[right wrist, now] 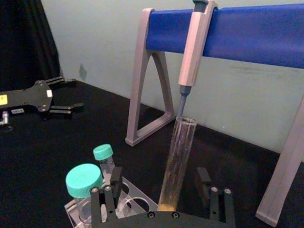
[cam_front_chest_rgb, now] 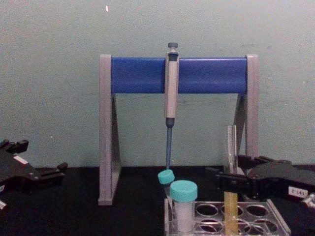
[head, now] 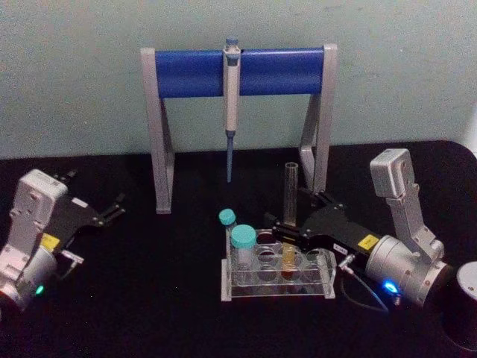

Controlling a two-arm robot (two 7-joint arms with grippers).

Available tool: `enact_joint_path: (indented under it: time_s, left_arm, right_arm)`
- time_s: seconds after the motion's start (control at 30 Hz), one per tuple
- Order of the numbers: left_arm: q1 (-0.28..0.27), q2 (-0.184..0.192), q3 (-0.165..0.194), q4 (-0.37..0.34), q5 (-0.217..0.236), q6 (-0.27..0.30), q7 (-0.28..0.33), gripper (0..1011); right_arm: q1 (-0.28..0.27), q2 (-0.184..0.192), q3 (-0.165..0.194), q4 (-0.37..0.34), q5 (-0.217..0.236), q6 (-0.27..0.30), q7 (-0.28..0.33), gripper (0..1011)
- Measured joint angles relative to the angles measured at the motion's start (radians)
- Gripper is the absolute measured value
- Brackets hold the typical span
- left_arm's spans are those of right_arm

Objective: Pick up the test tube from the test tube rack, shake it, then place it back into the test tube rack.

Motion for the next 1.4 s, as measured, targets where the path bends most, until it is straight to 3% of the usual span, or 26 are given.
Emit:
enact_joint_path:
  time_s: [0.03,0.43,0.67,1.07,1.17,1.4]
  left_arm:
    - [0.0,0.0,0.0,0.0,0.0,0.0,0.0,1010]
    - [0.0,0.0,0.0,0.0,0.0,0.0,0.0,1010]
    - [0.0,0.0,0.0,0.0,0.0,0.0,0.0,1010]
    - [0.0,0.0,0.0,0.0,0.0,0.0,0.0,1010]
    - [0.0,0.0,0.0,0.0,0.0,0.0,0.0,1009]
    - [0.0,0.0,0.0,0.0,0.0,0.0,0.0,1010]
  right_arm:
    - [0.0,0.0,0.0,0.0,0.0,0.0,0.0,1000]
    - [-0.006,0.007,0.001,-0.011,-0.001,-0.005,0.005,1000]
    - [-0.056,0.034,0.027,-0.071,-0.001,-0.003,-0.017,1000]
    - [-0.209,0.08,0.131,-0.219,-0.008,0.003,-0.115,1000]
    - [-0.242,0.069,0.165,-0.239,-0.034,0.0,-0.169,1000]
    - [-0.268,0.03,0.187,-0.239,-0.122,0.001,-0.288,1000]
